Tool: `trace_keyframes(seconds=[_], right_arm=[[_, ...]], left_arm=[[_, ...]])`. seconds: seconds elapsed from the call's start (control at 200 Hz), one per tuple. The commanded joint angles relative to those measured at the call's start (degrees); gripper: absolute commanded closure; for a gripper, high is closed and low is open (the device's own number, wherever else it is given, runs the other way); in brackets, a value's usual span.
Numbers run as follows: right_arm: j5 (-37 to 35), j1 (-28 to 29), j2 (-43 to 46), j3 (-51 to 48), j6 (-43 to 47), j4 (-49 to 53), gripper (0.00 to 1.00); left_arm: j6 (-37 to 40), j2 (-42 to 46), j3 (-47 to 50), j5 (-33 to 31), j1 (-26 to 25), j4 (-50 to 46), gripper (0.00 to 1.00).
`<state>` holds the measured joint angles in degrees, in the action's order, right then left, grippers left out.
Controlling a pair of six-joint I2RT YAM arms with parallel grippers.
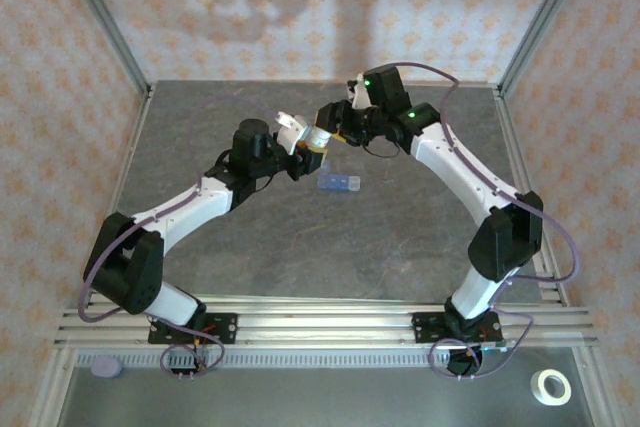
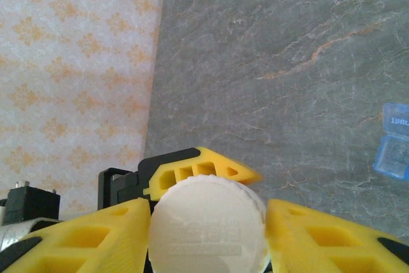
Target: Sort the pills into containers
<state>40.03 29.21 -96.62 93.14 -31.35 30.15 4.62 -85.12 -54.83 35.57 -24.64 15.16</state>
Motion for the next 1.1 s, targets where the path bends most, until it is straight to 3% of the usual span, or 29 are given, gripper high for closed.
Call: trace_keyframes(seconds=[0.0, 0.205, 0.31, 0.4, 0.601, 0.816, 1.091], right_arm=[[1.3, 0.4, -0.6, 1.2, 3.6, 1.7, 0.53], [3.4, 0.1, -1.6, 2.9, 15.5, 6.3, 0.54], [5.4, -0.7, -0.7, 2.0, 24.3, 6.1, 0.53], [9.5, -2.1, -0.2, 0.9, 26.8, 4.2, 0.52], [12.8, -3.2, 0.0, 1.1, 23.1, 1.3, 0.5], [8.1, -4.3, 3.1, 0.4, 15.7, 0.0, 0.22], [-0.2, -6.8, 6.8, -3.3, -0.3, -2.3, 0.2]], left_arm=[[1.2, 1.2, -1.1, -0.4, 0.4, 1.1, 1.0], [0.5, 1.6, -1.1, 0.4, 0.6, 1.6, 1.0], [-0.5, 1.8, -1.1, 1.8, 0.8, 2.0, 1.0], [-1.6, 2.1, -0.9, 2.8, 1.0, 2.6, 1.0], [-2.8, 2.0, -0.2, 2.9, 1.1, 4.0, 1.0], [-1.9, 1.4, -0.7, 2.0, 1.1, 3.5, 1.0], [0.7, 1.4, -1.1, -1.0, 1.1, 2.0, 1.0]])
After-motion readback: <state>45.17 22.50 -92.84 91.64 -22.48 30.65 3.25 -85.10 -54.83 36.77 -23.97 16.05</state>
